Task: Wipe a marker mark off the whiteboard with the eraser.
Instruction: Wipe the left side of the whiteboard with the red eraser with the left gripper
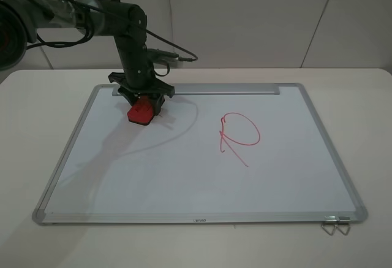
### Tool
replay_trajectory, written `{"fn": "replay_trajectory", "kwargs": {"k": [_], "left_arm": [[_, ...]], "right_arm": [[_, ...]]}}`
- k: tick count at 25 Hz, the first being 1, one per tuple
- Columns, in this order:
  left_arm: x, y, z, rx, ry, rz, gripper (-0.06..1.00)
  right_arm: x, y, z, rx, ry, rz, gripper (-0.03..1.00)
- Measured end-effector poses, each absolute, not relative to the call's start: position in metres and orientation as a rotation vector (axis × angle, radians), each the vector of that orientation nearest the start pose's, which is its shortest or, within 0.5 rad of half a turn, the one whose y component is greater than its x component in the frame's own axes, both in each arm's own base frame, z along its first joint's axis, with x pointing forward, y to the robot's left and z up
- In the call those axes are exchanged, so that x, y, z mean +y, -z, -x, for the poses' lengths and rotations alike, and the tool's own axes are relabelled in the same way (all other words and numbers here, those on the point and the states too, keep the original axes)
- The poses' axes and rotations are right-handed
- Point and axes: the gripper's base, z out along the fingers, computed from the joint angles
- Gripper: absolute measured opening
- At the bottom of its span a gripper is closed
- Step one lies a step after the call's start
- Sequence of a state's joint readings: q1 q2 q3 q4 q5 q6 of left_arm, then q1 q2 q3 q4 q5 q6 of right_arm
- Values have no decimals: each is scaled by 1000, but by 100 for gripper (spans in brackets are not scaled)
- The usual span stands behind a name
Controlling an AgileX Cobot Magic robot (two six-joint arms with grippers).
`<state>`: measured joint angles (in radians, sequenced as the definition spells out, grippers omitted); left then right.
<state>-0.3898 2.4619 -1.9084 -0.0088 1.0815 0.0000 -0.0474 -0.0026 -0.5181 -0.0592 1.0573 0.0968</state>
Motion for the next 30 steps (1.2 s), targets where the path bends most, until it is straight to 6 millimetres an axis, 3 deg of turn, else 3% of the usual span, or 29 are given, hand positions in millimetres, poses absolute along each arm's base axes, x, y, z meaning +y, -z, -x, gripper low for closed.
{"fn": "replay_trajectory", "kwargs": {"k": [8,18,30], "left_arm": [[-174,-92,-429,3141,-57,-601,58],[-156,-92,-390,3126,-78,-609,58],[-171,-90,-404,3074,16,-633,58]], "right_arm": [[-4,-283,8,2014,39,-149,72],[-4,-283,8,2014,39,-149,72],[-4,-283,8,2014,39,-149,72]]}}
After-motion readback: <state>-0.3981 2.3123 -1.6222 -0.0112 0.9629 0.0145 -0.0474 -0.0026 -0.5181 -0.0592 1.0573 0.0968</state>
